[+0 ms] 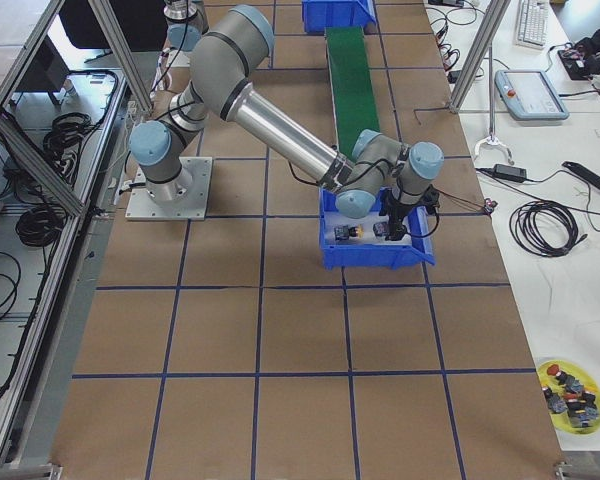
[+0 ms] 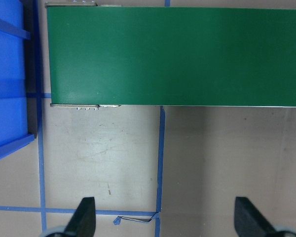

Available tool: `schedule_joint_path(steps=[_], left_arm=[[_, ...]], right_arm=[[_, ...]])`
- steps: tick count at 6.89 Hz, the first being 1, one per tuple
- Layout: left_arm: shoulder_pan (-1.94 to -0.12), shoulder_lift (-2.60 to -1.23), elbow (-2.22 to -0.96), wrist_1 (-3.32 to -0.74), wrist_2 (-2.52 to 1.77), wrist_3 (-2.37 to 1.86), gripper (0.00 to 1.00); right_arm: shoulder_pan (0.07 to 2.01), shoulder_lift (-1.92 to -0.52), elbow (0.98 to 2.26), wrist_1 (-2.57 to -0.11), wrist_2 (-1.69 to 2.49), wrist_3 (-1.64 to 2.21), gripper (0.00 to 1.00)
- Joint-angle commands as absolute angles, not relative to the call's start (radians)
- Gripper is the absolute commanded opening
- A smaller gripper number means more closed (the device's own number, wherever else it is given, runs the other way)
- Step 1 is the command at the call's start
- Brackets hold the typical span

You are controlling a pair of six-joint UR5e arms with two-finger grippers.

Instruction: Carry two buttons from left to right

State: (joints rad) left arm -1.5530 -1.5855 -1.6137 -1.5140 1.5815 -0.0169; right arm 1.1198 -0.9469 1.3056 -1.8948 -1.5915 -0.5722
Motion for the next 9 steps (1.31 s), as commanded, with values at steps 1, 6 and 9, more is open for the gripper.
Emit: schedule_joint_path(steps=[1, 6, 9], left_arm=[[-1.554, -1.586, -1.614, -1.514, 1.582, -0.017, 1.00], [-1.554, -1.585, -1.615, -1.514, 1.582, -0.017, 1.00], [-1.554, -1.585, -1.615, -1.514, 1.582, -0.017, 1.00]], right_arm=[[1.126, -1.024, 1.285, -1.855, -1.591, -0.569, 1.00], [1.260, -1.371, 1.336, -1.638, -1.582, -0.221, 1.00], [1.467, -1.512, 1.445, -1.602, -1.586, -0.018, 1.00]])
